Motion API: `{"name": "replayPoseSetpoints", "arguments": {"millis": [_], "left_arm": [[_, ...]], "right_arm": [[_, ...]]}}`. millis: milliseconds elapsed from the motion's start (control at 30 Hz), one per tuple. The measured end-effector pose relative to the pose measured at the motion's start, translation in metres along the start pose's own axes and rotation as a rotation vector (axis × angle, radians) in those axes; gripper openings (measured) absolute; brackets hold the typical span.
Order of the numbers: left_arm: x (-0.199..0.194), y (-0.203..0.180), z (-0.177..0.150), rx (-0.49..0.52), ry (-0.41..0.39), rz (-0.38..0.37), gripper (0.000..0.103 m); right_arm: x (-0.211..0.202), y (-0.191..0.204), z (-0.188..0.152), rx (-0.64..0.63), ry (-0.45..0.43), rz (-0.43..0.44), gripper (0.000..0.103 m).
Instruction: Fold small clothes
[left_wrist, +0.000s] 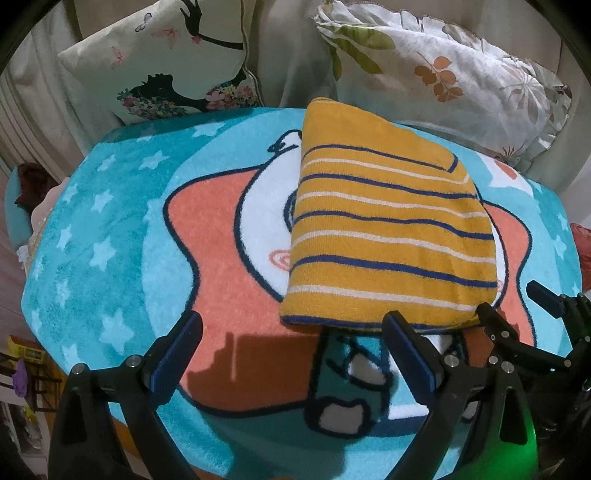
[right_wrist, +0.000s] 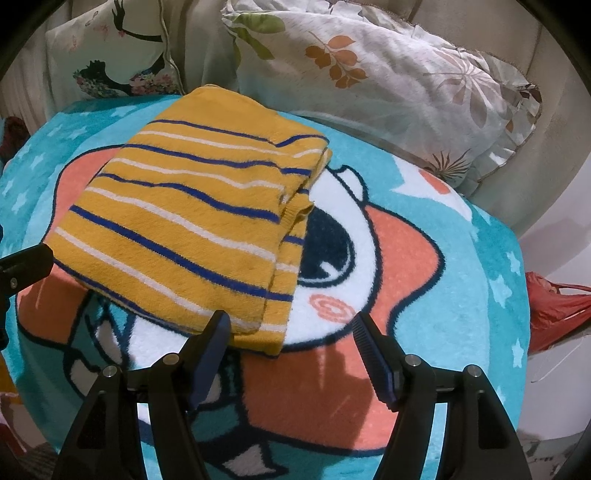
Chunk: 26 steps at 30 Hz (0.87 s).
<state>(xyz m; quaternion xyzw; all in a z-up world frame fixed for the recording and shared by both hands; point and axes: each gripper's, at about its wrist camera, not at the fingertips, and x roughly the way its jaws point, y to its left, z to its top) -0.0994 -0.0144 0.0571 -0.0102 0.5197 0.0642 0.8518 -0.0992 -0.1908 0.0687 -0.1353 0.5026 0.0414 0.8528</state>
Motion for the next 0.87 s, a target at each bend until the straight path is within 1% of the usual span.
{"name": "replayPoseSetpoints", "arguments": {"millis": [567,867], "left_arm": [[0.006,-0.004,0.001,0.008,0.014,-0.004,0.097],[0.001,-0.012,0.004,0.041,-0.017,-0.010,0.097]], "right_arm": [[-0.006,0.001,0.004,-0.029,-0.021,-0.040,0.074],[-0.006,-0.003,0.005,-0.022,-0.021,-0.040,0.074]]}}
